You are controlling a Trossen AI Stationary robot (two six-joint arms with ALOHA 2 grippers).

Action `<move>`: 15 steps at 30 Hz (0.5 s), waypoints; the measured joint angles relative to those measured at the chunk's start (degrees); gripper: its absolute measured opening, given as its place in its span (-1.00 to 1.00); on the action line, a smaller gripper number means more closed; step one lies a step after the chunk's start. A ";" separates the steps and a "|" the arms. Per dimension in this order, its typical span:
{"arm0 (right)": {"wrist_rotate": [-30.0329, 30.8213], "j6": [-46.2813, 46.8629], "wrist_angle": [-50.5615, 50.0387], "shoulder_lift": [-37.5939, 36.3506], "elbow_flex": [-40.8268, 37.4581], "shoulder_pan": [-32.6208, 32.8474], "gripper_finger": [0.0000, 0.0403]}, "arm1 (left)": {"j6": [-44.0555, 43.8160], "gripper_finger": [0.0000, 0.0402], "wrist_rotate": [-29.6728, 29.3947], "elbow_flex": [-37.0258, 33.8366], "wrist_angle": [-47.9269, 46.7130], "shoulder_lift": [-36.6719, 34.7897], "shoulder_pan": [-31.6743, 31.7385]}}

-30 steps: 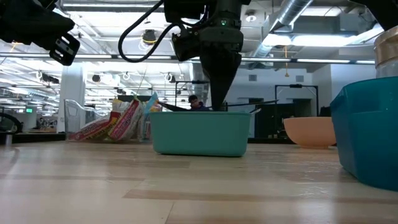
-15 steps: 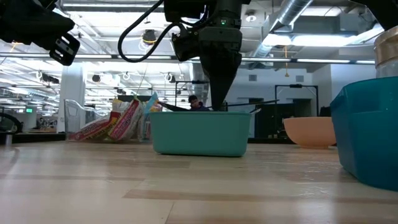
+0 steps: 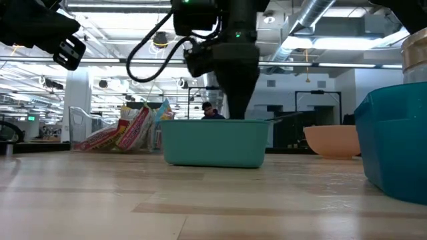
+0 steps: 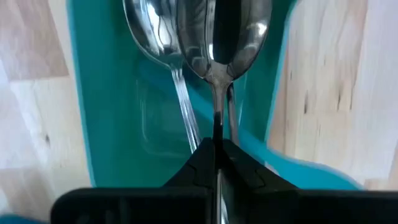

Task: Pick & Place Food Item
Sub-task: Put the black tablespoon into the green bin

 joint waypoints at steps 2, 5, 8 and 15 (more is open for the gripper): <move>0.03 -0.25 0.47 0.77 0.14 0.00 -0.98 | 0.00 -1.00 0.00 0.00 0.05 0.00 0.02; 0.15 -0.38 0.23 1.17 0.02 0.00 -0.98 | 0.00 -1.00 0.00 0.00 0.26 0.00 0.02; 0.13 -0.42 0.34 1.17 0.02 0.00 -0.98 | 0.00 -1.00 0.00 0.00 0.64 0.00 -0.01; 0.09 -0.42 0.36 1.17 0.03 -0.13 -0.93 | 0.00 -1.00 0.00 0.00 0.96 0.00 0.00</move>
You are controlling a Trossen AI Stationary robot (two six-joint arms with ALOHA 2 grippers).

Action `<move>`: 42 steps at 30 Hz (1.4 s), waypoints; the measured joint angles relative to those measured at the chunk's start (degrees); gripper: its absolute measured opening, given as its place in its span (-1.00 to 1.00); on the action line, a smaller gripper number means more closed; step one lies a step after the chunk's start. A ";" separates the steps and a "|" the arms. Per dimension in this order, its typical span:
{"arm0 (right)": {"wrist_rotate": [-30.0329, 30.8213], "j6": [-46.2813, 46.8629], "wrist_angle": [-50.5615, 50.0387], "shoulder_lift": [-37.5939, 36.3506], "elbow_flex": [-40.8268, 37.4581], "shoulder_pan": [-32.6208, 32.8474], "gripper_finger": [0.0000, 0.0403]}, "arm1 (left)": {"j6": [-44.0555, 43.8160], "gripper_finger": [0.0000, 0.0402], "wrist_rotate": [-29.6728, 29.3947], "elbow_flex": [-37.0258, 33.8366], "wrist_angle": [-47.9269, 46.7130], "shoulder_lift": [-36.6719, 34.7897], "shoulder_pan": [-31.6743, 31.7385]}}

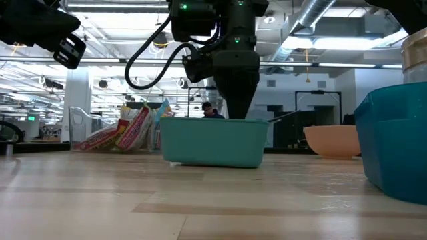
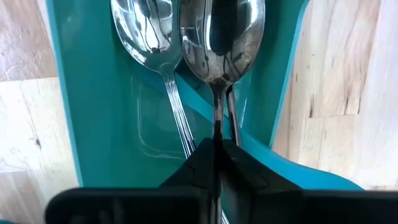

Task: Pick & Place Food Item
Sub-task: Put the black tablespoon into the green bin, then put the red noodle pack into the transparent bin

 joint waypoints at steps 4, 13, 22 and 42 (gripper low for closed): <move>0.00 0.00 0.21 0.00 -0.01 0.00 -0.86 | 0.00 -1.00 0.00 0.00 -0.01 0.00 0.01; -0.01 0.00 0.20 0.00 -0.01 -0.19 -0.71 | 0.00 -1.00 0.00 0.00 -0.02 0.00 0.00; -0.02 0.00 0.18 0.00 -0.01 -0.76 -0.59 | 0.00 -1.00 0.00 0.00 -0.04 0.00 0.01; -0.04 0.00 -2.72 -0.33 3.45 -0.74 -0.54 | 0.00 -1.00 0.00 0.00 -0.07 0.00 -0.01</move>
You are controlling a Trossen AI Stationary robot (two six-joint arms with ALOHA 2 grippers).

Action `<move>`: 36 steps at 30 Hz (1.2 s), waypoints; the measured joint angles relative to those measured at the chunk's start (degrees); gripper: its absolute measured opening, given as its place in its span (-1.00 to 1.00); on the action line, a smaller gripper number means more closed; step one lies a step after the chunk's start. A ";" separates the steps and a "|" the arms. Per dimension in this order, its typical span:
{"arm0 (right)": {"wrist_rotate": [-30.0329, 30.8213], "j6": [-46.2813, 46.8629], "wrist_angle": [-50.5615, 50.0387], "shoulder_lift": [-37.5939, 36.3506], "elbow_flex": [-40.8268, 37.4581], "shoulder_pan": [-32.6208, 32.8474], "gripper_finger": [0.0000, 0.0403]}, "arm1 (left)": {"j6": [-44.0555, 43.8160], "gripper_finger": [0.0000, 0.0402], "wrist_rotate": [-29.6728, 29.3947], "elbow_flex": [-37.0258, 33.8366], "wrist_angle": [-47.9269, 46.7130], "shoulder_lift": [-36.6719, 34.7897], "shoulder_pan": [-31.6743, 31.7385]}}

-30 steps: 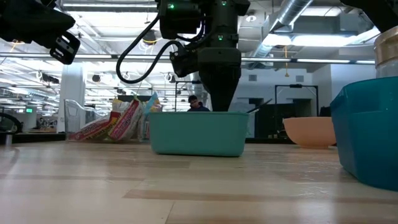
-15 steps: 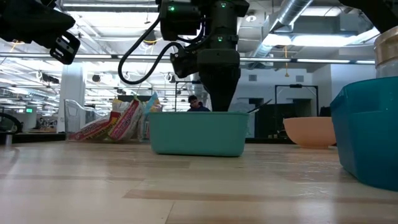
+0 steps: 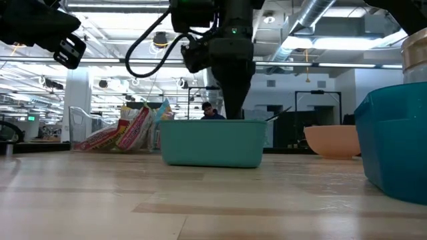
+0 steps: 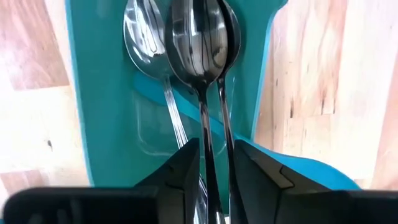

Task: Pick & Place Food Item
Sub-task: Put the red noodle pack into the transparent bin

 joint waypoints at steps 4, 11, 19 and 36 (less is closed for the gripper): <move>0.00 0.00 -0.98 0.00 1.61 0.00 -0.54 | 0.00 -1.00 0.00 0.00 0.00 0.00 0.00; -0.03 -0.60 -2.14 0.00 4.87 0.10 -0.54 | 0.00 -1.00 0.00 0.00 0.00 0.00 0.00; -0.23 -3.47 -3.78 -0.93 6.91 1.18 -0.75 | 0.00 -1.00 0.00 0.00 0.00 0.00 0.02; -0.22 -5.67 4.88 -3.78 5.50 4.36 -0.98 | 0.00 -1.00 0.00 0.00 0.44 0.01 0.01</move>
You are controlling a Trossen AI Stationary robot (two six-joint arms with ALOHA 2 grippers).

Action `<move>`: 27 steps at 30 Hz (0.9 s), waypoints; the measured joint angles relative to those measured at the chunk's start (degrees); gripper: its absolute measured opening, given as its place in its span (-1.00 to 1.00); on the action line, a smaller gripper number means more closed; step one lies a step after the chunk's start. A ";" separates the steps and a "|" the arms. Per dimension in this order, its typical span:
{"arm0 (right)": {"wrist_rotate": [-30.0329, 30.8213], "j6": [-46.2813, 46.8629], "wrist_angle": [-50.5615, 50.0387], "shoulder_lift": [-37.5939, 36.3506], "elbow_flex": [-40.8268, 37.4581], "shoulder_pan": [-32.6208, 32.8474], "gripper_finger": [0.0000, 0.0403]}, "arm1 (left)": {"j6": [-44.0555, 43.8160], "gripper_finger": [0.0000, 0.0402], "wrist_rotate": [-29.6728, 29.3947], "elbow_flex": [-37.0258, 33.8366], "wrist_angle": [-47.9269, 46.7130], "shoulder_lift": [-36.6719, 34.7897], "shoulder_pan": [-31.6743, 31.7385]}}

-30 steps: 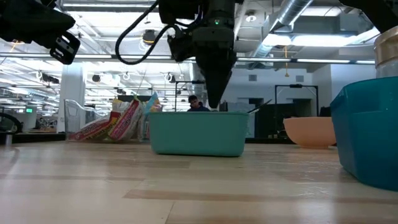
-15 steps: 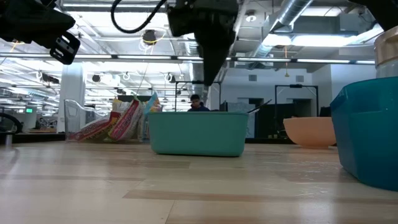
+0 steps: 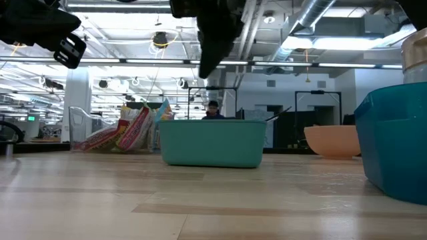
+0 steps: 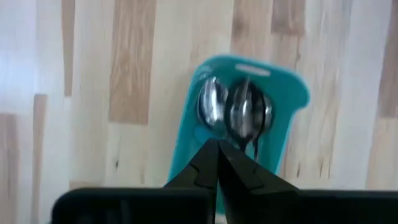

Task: Pick & Place Food Item
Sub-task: Put the red noodle pack into the transparent bin

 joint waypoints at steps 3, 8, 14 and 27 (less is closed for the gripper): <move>0.18 -1.28 2.30 0.00 0.00 0.25 -0.98 | 0.00 -1.00 0.00 0.00 0.00 -0.01 0.01; 0.00 -1.97 4.37 0.00 0.00 0.34 -0.99 | 0.00 -1.00 0.00 0.00 -0.01 -0.01 0.00; 0.17 -2.74 9.26 0.00 0.00 1.00 -1.00 | 0.00 -1.00 0.00 0.00 -0.02 -0.01 0.00; 0.01 -3.01 9.95 0.02 -5.34 2.15 -1.00 | 0.00 -1.00 0.00 0.00 -0.02 -0.01 0.01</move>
